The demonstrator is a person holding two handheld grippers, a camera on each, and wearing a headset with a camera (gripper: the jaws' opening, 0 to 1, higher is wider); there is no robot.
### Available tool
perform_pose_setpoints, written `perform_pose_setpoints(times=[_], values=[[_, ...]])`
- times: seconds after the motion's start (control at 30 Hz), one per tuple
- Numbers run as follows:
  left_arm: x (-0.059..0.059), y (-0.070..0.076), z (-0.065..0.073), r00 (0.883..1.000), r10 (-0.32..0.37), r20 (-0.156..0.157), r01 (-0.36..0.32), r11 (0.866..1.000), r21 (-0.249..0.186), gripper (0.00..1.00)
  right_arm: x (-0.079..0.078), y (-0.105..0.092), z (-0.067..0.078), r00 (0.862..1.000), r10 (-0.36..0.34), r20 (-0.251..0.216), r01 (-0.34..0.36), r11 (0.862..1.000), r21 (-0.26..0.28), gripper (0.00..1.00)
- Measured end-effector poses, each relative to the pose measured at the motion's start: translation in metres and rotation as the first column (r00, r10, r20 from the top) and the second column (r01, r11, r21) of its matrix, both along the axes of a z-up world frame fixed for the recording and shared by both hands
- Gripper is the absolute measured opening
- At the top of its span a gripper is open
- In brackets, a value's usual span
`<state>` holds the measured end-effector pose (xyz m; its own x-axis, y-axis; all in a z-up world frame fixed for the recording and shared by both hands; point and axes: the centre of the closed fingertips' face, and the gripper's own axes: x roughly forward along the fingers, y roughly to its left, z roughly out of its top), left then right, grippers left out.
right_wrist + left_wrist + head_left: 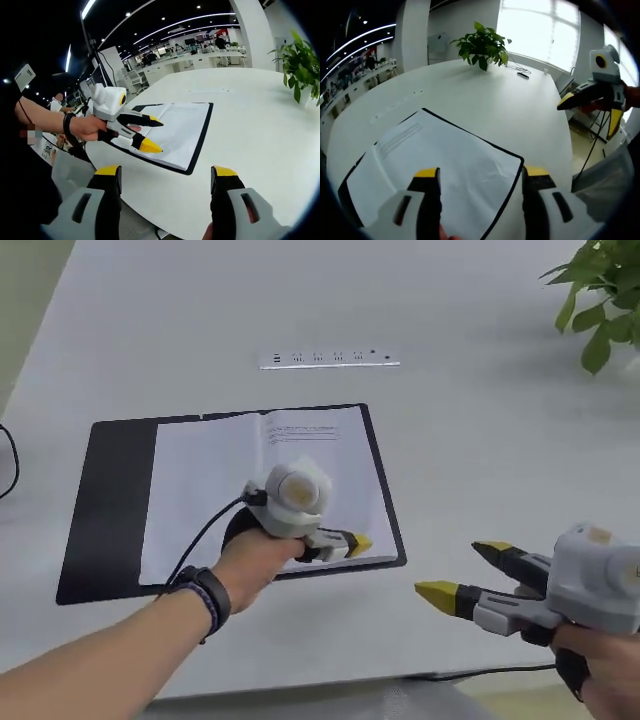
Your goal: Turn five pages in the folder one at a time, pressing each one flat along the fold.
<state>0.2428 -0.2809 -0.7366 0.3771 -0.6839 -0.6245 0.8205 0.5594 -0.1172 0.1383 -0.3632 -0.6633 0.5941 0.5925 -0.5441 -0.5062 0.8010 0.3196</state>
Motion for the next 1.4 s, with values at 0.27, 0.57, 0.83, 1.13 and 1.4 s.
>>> perform_pose_setpoints(times=[0.27,0.57,0.83,1.13,1.4], values=[[0.008,-0.012,-0.016,0.999,0.027,0.019,-0.028,0.999,0.037,0.66,0.000,-0.001,-0.004,1.000,0.012,-0.012,-0.012,1.000,-0.005,0.72],[0.005,-0.019,-0.034,1.000,0.022,0.013,-0.023,0.997,0.078,0.66,0.001,0.002,-0.005,1.000,0.022,-0.021,-0.022,1.000,-0.007,0.72],[0.002,-0.022,-0.043,1.000,0.019,0.013,-0.021,0.995,0.102,0.66,0.001,0.001,-0.004,0.999,0.023,-0.023,-0.023,1.000,-0.008,0.72],[0.001,-0.020,-0.045,0.998,0.016,0.057,-0.022,0.994,0.104,0.64,0.000,0.001,-0.004,0.999,0.023,-0.024,-0.023,1.000,-0.011,0.72],[0.001,-0.021,-0.044,0.996,-0.001,0.091,-0.006,0.996,0.083,0.62,0.000,0.003,-0.006,0.999,0.023,-0.025,-0.024,1.000,-0.007,0.72]])
